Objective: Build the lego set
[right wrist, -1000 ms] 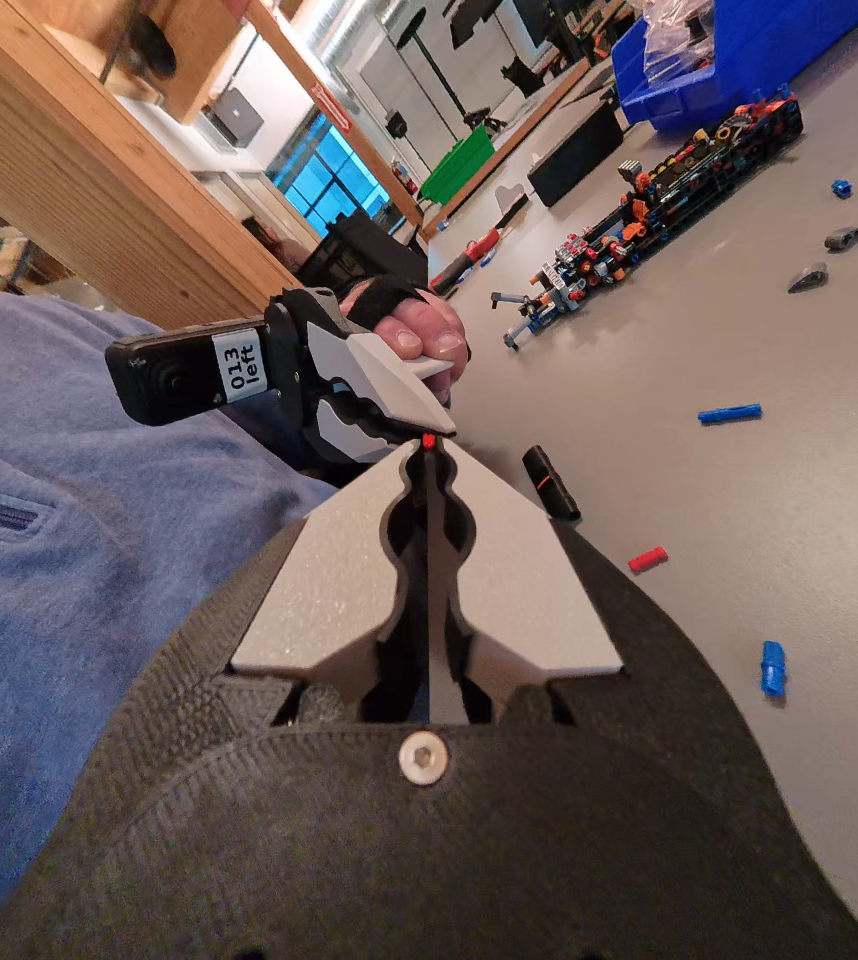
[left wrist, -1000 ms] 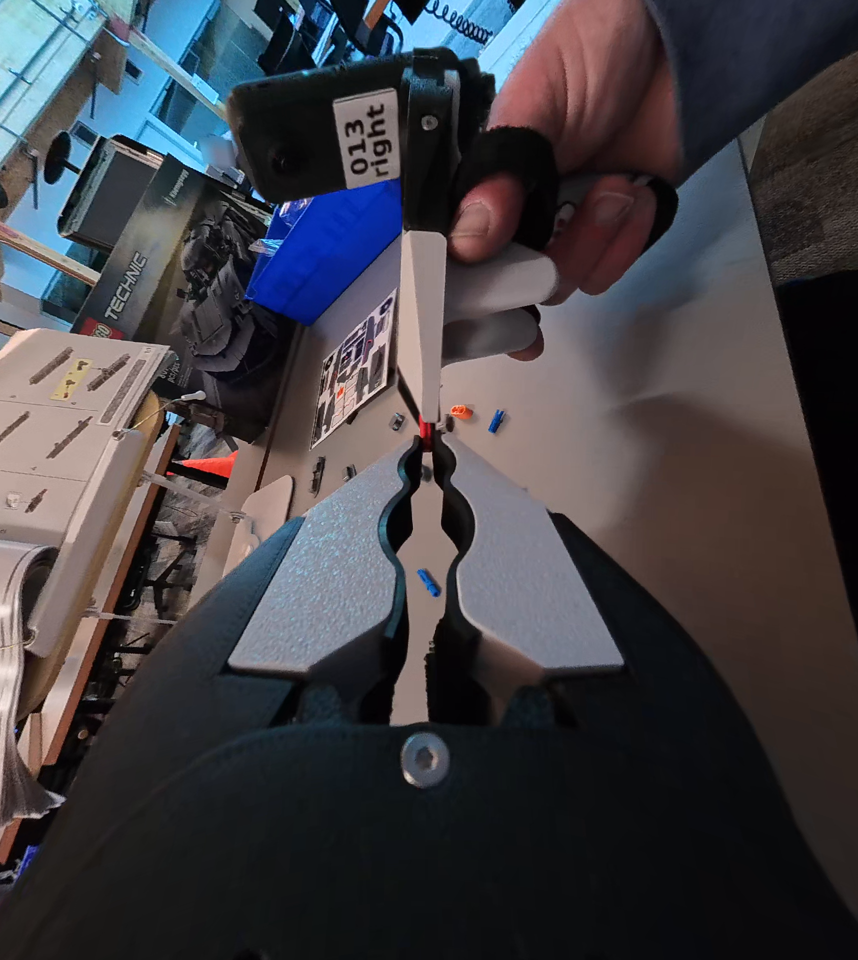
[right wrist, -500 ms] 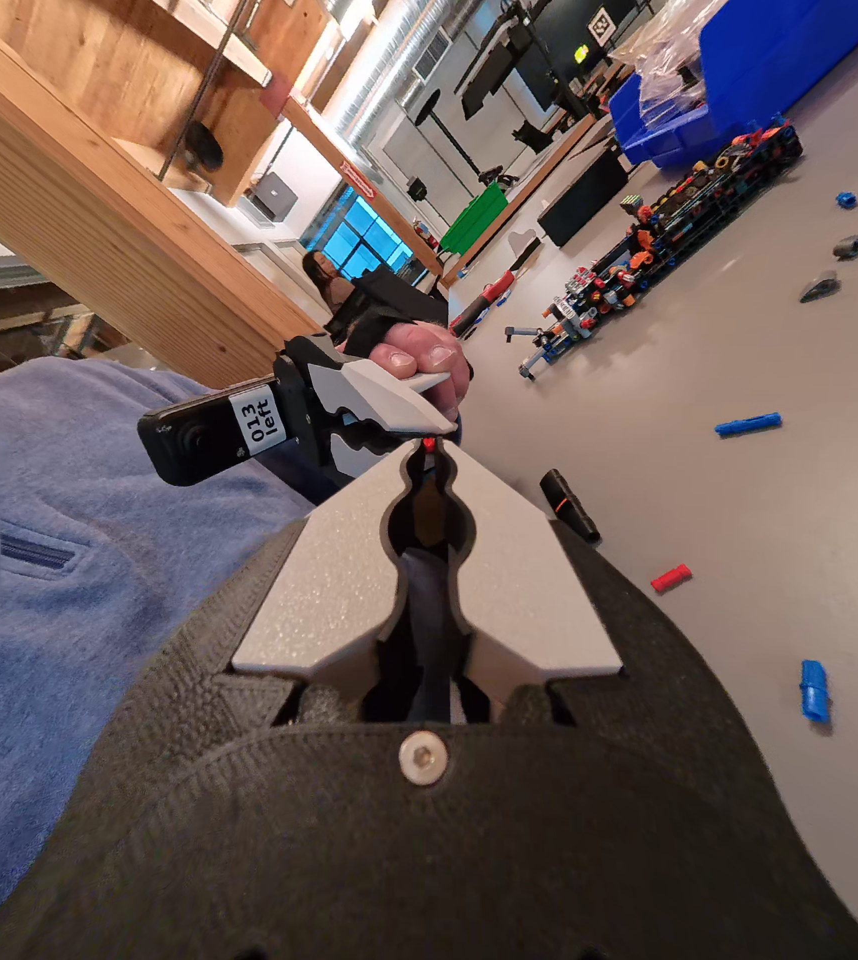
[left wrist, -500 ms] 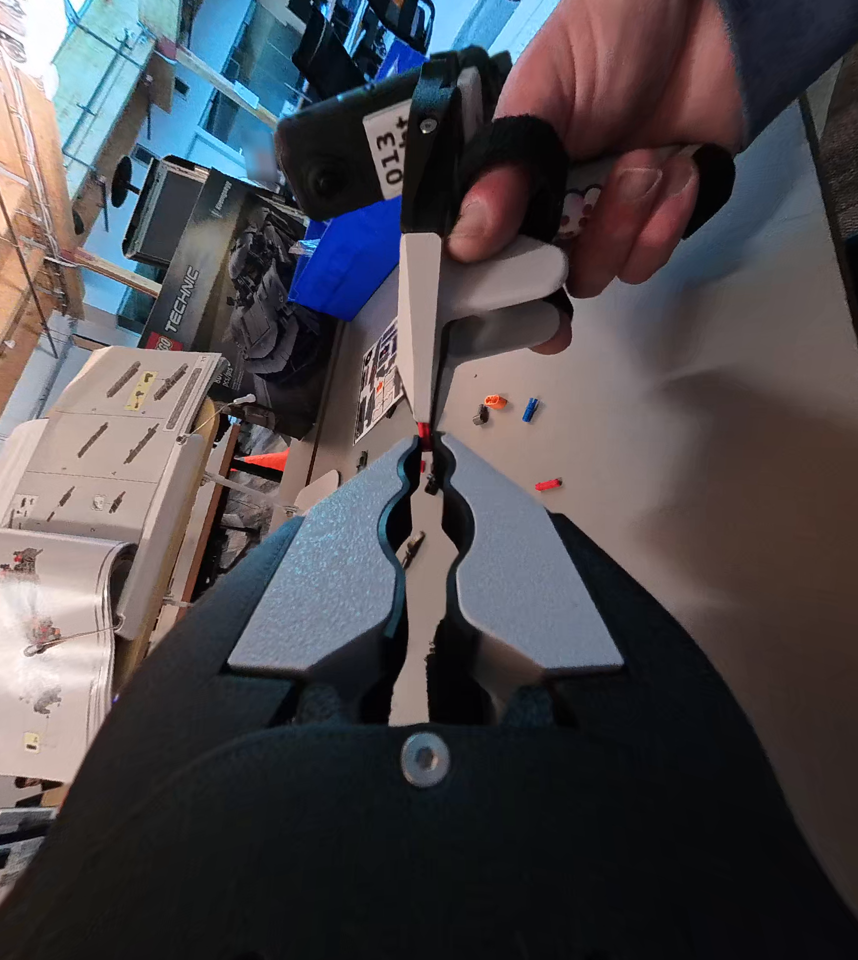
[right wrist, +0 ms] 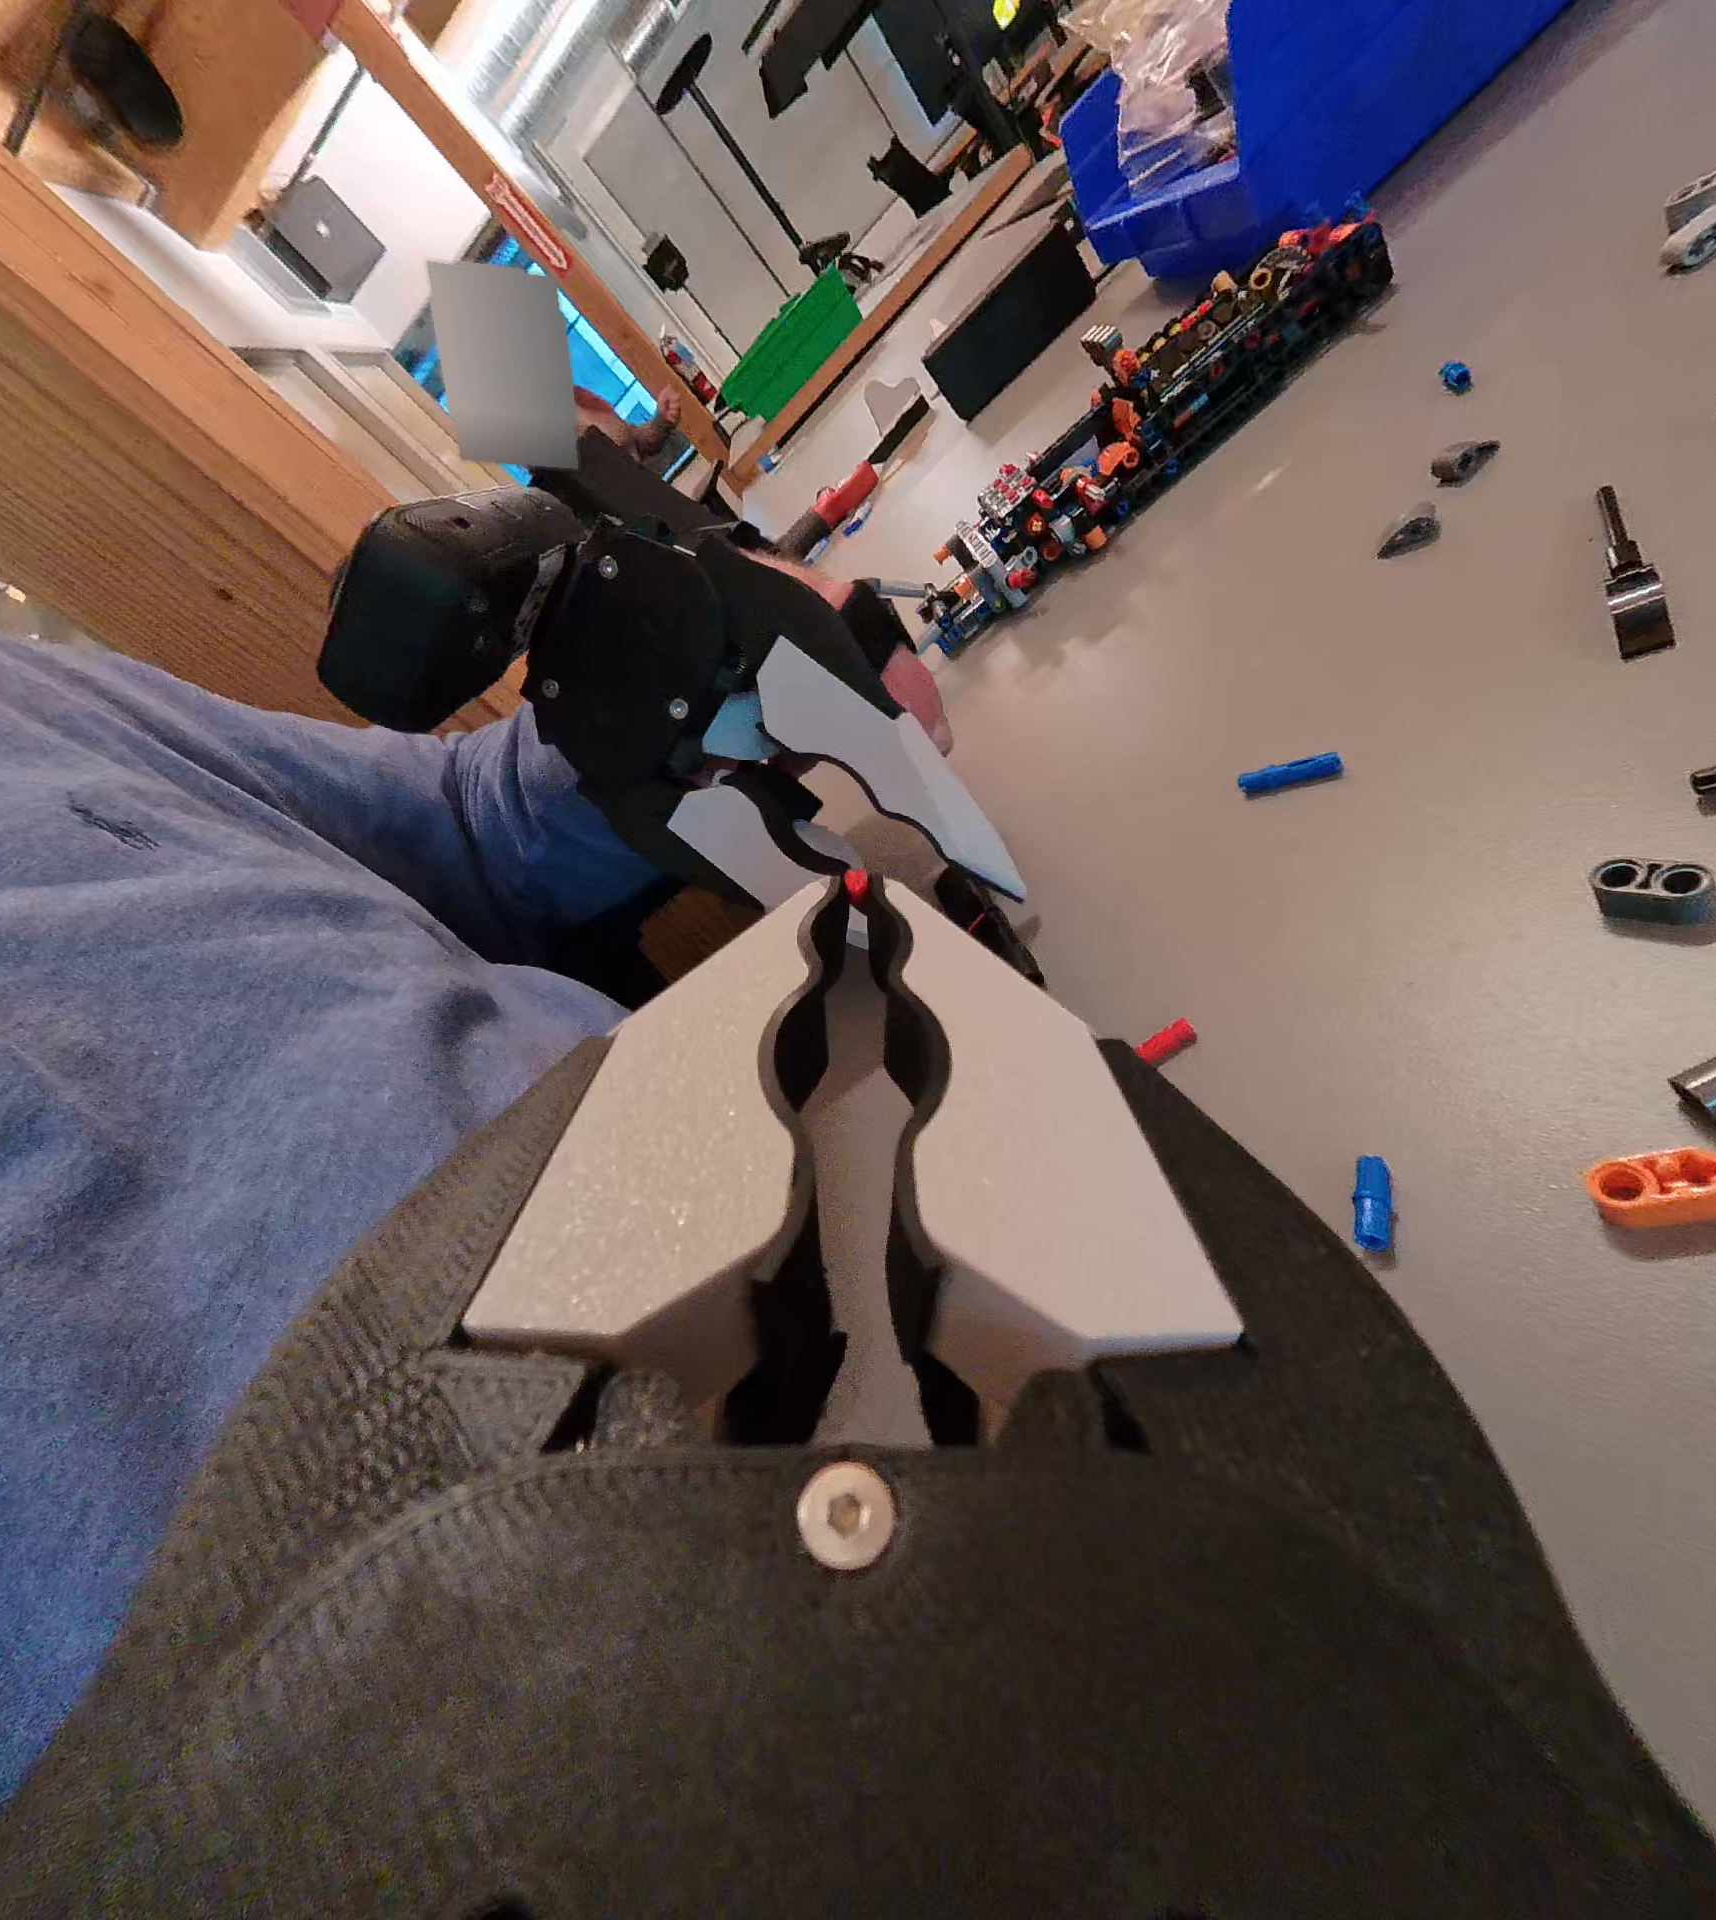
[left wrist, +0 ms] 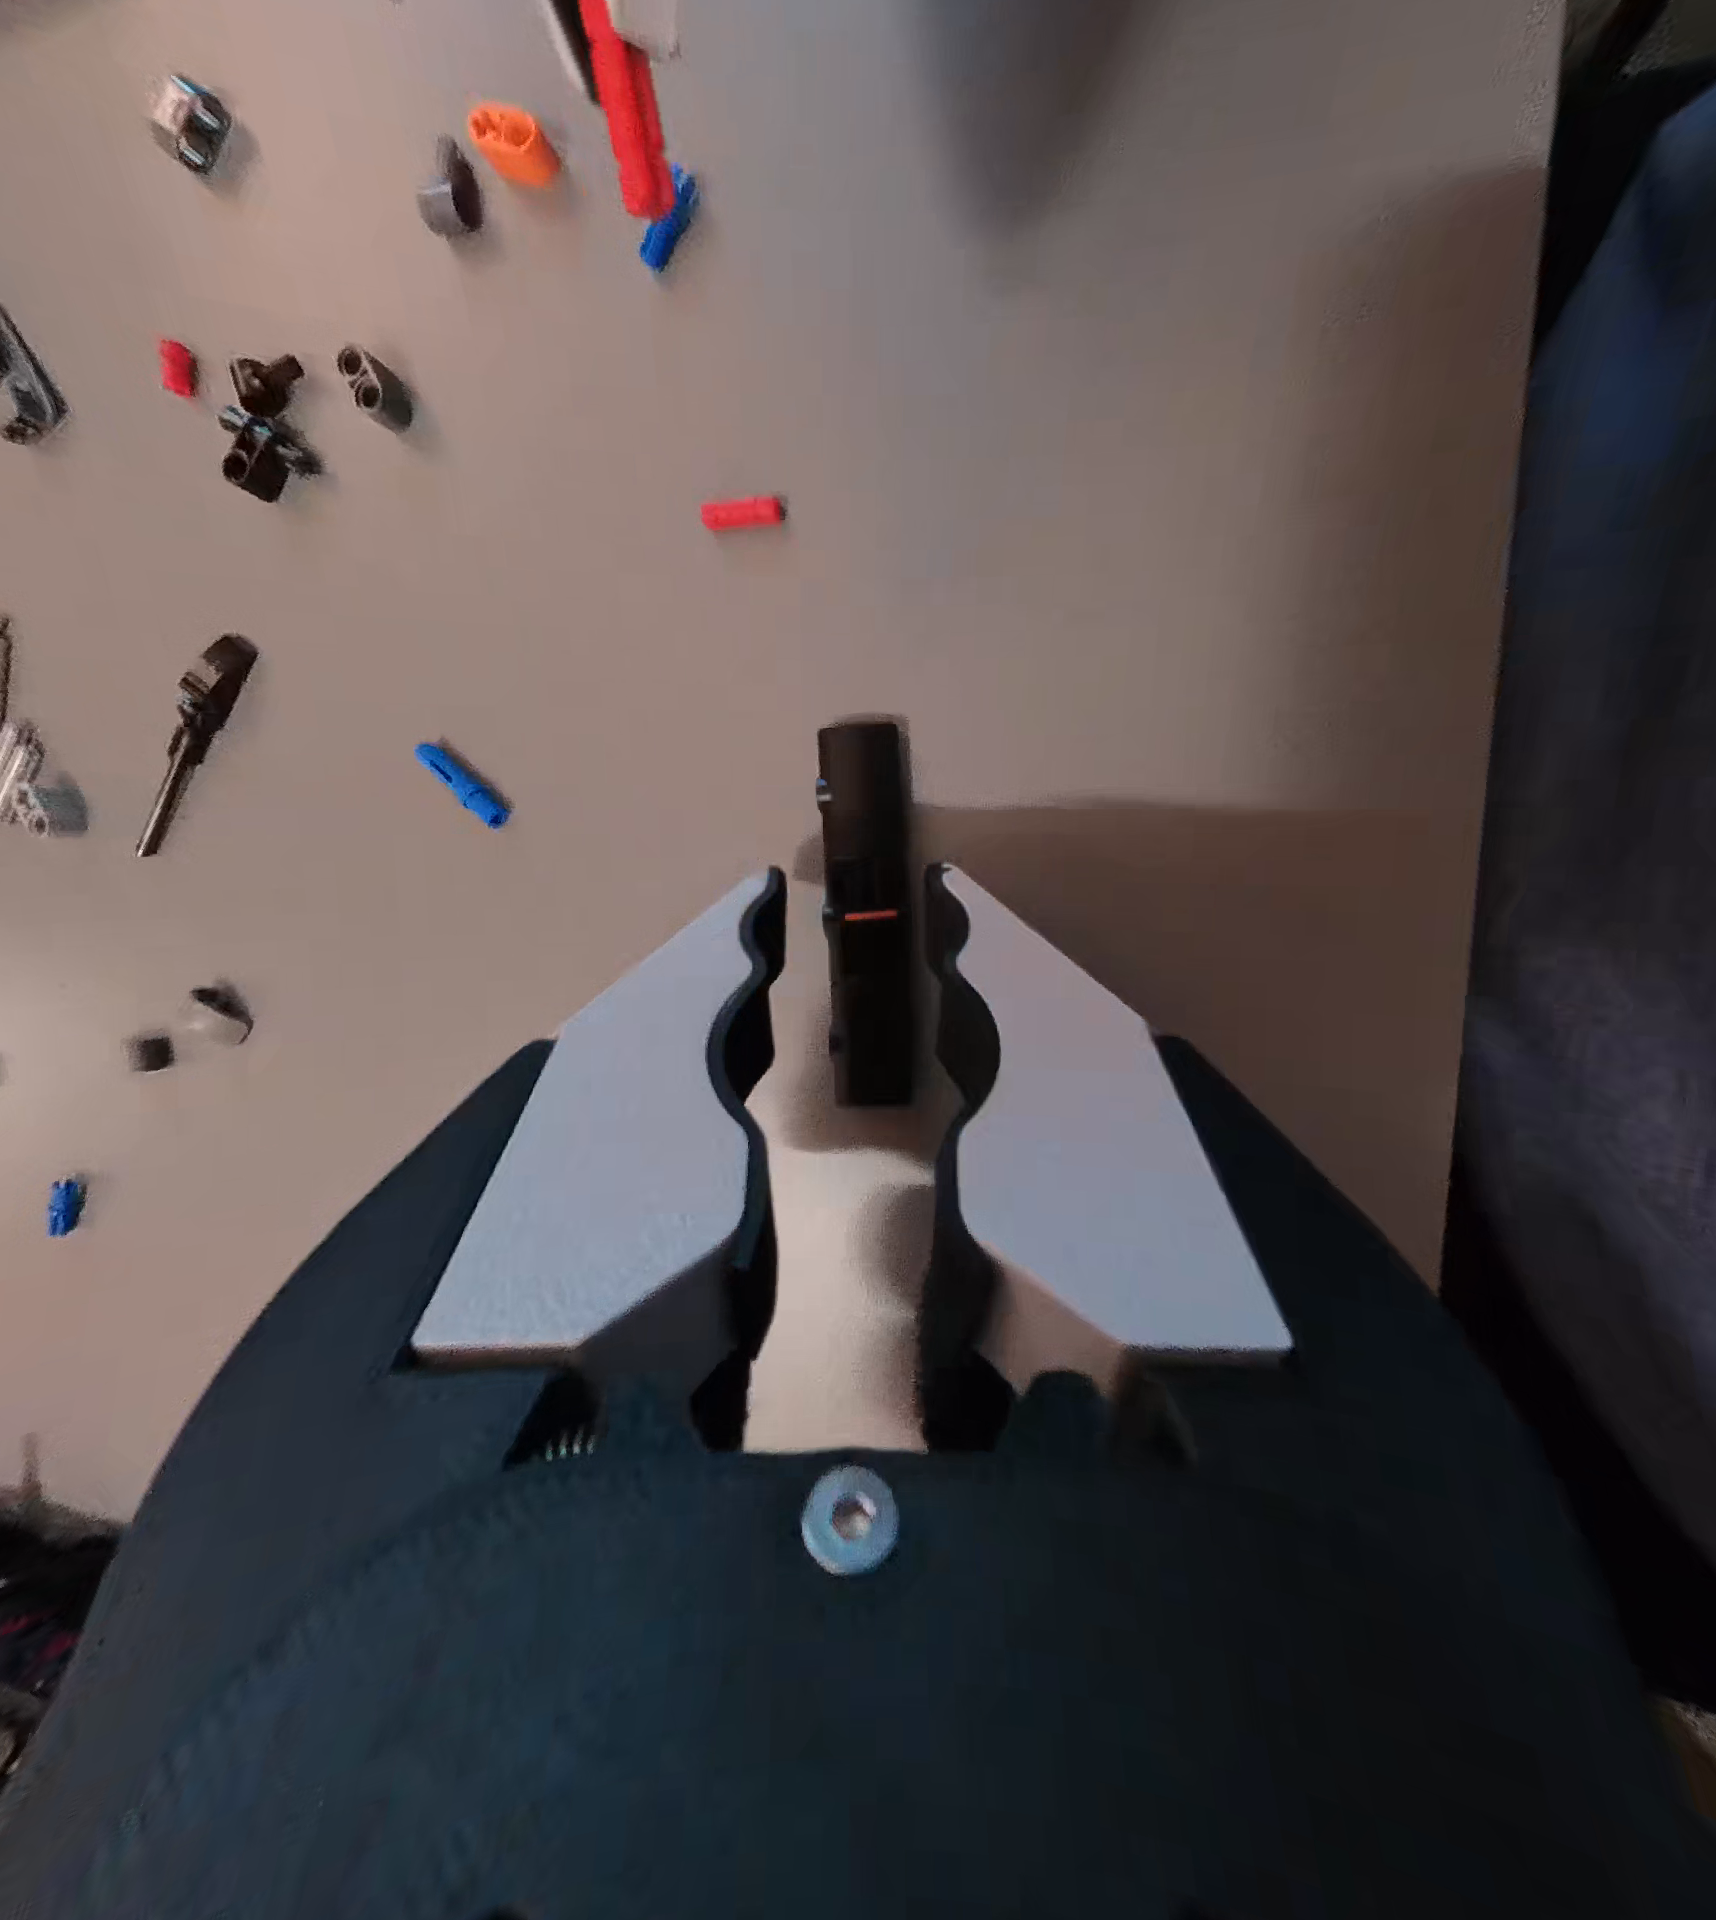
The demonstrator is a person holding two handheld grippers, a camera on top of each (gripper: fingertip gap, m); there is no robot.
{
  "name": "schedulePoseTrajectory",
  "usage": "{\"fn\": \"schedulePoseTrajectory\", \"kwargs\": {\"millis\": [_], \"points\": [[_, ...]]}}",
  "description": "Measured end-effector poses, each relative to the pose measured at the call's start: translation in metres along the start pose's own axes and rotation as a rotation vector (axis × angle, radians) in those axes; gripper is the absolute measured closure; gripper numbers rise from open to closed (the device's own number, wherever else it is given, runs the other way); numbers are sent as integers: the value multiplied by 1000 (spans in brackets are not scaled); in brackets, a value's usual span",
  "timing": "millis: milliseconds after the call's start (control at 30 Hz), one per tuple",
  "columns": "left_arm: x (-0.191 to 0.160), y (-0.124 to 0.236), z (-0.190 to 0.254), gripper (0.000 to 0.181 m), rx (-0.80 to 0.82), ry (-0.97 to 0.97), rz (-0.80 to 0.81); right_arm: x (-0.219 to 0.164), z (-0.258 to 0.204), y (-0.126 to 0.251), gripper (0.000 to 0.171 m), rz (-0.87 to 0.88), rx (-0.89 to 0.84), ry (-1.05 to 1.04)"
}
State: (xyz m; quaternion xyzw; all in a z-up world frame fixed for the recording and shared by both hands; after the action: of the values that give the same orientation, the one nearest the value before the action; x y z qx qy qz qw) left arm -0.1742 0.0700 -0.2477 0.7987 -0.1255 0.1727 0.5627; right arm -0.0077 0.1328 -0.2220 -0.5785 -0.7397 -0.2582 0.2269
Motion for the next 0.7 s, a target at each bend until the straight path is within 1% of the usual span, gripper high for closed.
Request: {"fn": "schedulePoseTrajectory", "kwargs": {"millis": [33, 100, 167, 333, 433, 500, 600, 700], "points": [[1, -1, -1, 159, -12, 5, 8, 0, 0, 0, 170, 0, -2, 1], [1, -2, -3, 161, -29, 17, 10, 1, 1, 2, 170, 2, -9, 4], [1, -4, -3, 168, -53, 27, 19, 0, 2, 2, 170, 0, -18, 6], [-3, -4, -4, 169, 9, 17, 63, -3, 3, 0, 170, -42, -96, 91], [1, 5, -4, 169, 30, 49, 189, -3, -4, -2, 170, -58, -156, 209], [6, 15, -6, 169, 45, 104, 307, -2, -11, -4, 170, -68, -186, 301], [9, 28, -7, 169, 12, 172, 492, -4, -21, -10, 170, -109, -237, 419], [10, 29, -5, 169, -7, 193, 556, -8, -30, -16, 170, -151, -247, 492]]}}
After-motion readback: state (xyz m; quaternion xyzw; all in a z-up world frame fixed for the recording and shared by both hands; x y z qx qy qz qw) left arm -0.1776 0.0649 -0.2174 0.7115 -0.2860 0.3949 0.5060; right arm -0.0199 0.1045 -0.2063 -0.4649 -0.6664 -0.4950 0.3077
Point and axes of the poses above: each gripper's, where its closed fingertips meet, y back along the fingers, x out of its top, z = x × y across the jaws, the point moved 8 cm from there along y, back along the fingers, and after that the axes turned 9 degrees about -y, right-handed, at the moved point
